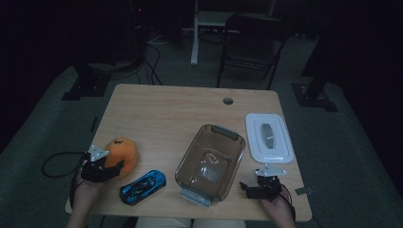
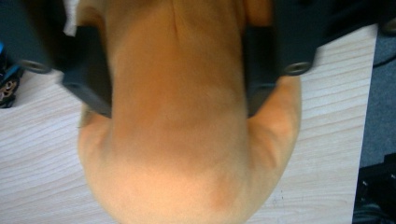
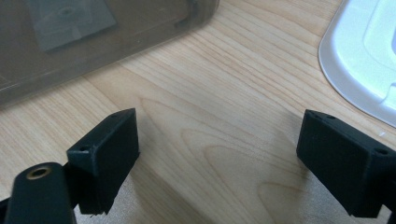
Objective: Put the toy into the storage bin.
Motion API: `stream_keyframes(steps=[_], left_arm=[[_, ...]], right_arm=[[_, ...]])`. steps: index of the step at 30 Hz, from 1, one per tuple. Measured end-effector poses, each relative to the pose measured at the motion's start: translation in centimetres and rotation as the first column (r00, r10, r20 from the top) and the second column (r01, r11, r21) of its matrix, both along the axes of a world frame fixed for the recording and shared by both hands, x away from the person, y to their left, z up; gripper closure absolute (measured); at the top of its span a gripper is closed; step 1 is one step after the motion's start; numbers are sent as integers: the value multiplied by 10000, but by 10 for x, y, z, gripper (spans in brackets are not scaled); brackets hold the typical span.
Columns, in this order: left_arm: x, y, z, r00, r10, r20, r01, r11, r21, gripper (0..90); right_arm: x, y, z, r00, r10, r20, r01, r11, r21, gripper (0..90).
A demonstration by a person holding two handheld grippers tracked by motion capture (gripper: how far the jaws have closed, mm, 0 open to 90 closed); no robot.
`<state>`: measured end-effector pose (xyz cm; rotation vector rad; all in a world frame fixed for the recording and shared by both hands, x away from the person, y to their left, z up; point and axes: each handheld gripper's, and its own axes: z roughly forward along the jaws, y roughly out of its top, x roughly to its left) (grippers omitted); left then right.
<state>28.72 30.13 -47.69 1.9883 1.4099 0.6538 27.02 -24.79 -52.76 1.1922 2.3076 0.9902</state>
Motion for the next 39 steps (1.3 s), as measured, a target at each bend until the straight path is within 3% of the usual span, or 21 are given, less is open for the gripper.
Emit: stream_keyframes(steps=[4,7,11,16,21,24,25,27,29,30,36,39], left_arm=[[-4,0,4,9987,-128,490,125,9999,64,558],[-4,0,6,9967,-445,682,431,9988,224,589],[-4,0,7,9927,-714,972,678,9969,394,588],[-2,-1,10,9897,-1129,879,1118,9936,176,602],[0,-5,18,9806,-1661,1039,1654,9861,152,603],[2,-12,29,9624,-2445,1185,2450,9695,99,612],[2,-12,29,9624,-2445,1185,2450,9695,99,612],[3,-18,36,9469,-2928,1326,2930,9559,186,612],[5,-22,39,9392,-3125,1420,3117,9498,288,611],[5,-22,39,9392,-3125,1420,3117,9498,288,611],[13,-30,49,9201,-3618,1497,3632,9315,190,611],[16,-35,53,9156,-3742,1473,3742,9269,287,611]], right_arm=[[0,0,0,10000,-26,-11,26,10000,8,125],[0,0,0,10000,-25,-7,25,10000,6,125],[0,0,0,10000,-26,-8,26,10000,8,126],[0,0,0,10000,-26,-7,26,10000,6,125],[0,0,0,10000,-27,-9,27,10000,8,126],[0,0,0,10000,-28,-7,28,10000,7,125],[0,0,0,10000,-28,-8,28,10000,8,125],[0,0,0,10000,-29,-8,29,10000,7,126],[0,0,0,10000,-42,4,42,10000,13,127],[0,0,0,10000,-42,4,42,10000,13,127],[0,0,0,10000,-59,3,59,10000,13,128],[0,0,0,10000,-56,-9,56,10000,1,127]])
